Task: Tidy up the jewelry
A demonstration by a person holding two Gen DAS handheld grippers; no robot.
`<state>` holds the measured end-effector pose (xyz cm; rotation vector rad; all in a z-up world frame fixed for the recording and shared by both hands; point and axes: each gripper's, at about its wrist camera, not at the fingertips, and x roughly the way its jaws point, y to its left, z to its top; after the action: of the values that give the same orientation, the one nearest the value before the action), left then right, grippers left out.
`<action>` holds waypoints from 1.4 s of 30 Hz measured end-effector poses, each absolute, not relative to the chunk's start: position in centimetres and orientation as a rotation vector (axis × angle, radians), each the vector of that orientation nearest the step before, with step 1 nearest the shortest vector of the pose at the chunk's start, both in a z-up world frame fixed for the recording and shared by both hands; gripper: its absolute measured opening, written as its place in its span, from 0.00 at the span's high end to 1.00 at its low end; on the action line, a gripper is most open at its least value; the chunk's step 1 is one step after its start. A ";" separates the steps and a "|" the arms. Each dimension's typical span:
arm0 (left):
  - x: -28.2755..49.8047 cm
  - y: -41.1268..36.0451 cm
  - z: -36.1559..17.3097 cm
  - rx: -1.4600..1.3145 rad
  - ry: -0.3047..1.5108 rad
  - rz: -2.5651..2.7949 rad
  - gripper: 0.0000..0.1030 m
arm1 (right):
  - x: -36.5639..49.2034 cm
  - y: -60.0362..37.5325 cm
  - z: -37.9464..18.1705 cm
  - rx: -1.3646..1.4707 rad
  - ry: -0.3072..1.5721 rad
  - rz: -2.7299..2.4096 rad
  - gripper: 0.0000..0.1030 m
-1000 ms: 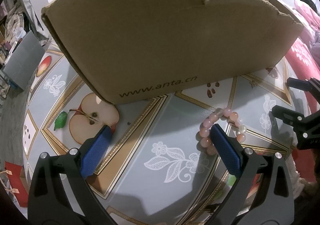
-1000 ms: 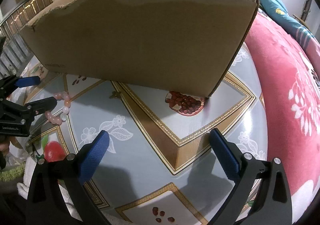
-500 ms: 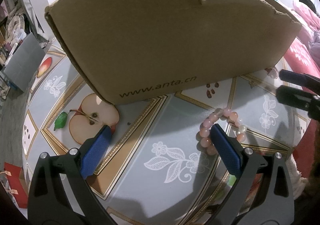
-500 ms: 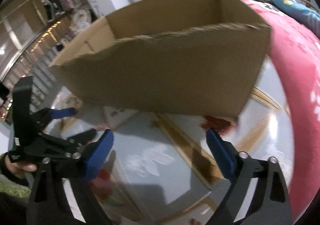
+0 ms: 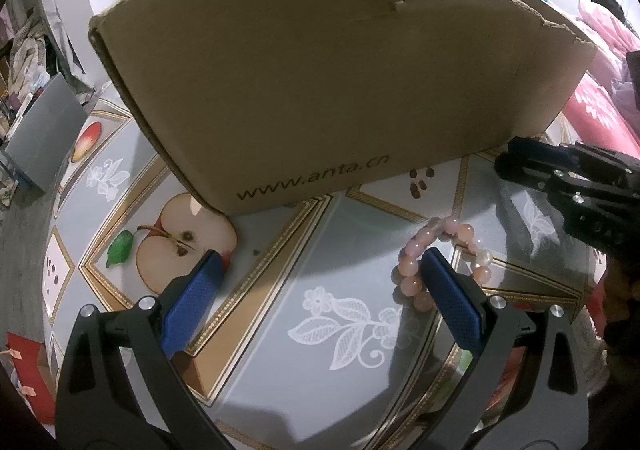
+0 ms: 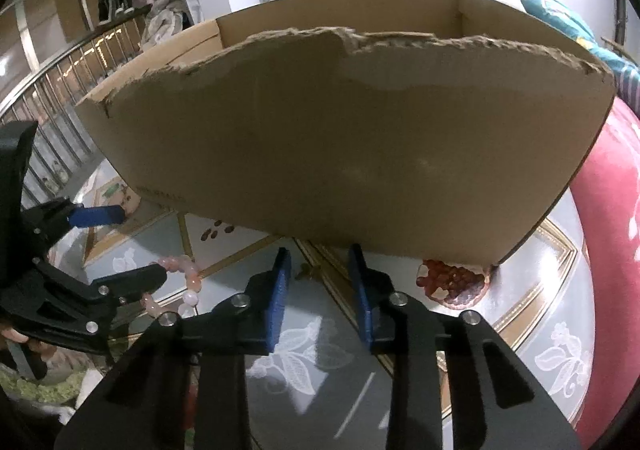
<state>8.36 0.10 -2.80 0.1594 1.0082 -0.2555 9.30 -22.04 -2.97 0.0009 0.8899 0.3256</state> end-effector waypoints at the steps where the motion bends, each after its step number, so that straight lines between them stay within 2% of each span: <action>1: 8.3 0.1 -2.8 0.159 1.007 -0.256 0.07 | 9.3 -21.8 -2.9 -0.009 0.889 0.328 0.76; 7: 8.1 0.3 -2.8 0.160 1.006 -0.256 0.07 | 9.1 -21.2 -2.9 -0.041 0.889 0.337 0.83; 9: 8.1 0.3 -2.8 0.159 1.006 -0.256 0.07 | 9.1 -21.3 -2.9 -0.039 0.894 0.332 0.88; 19: 7.9 0.4 -3.0 0.159 1.006 -0.255 0.07 | 9.2 -21.5 -3.0 -0.007 0.900 0.346 0.88; 21: 7.9 0.4 -3.0 0.159 1.007 -0.255 0.07 | 9.2 -22.0 -2.9 0.006 0.900 0.352 0.97; 32: 7.7 0.3 -2.9 0.160 1.014 -0.254 0.07 | 8.3 -23.9 -2.1 0.049 0.896 0.353 0.97; 35: 7.7 0.3 -2.8 0.159 1.014 -0.252 0.07 | 8.4 -23.7 -2.4 0.050 0.914 0.356 0.92; 38: 8.0 0.3 -2.7 0.158 1.015 -0.249 0.07 | 8.7 -23.2 -2.4 0.048 0.911 0.349 0.76; 42: 8.2 0.1 -2.9 0.158 1.014 -0.248 0.07 | 9.0 -22.3 -2.4 0.015 0.902 0.338 0.73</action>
<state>8.19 0.13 -2.90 0.1576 1.0144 -0.2483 9.02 -22.30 -2.43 0.0152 0.9024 0.3383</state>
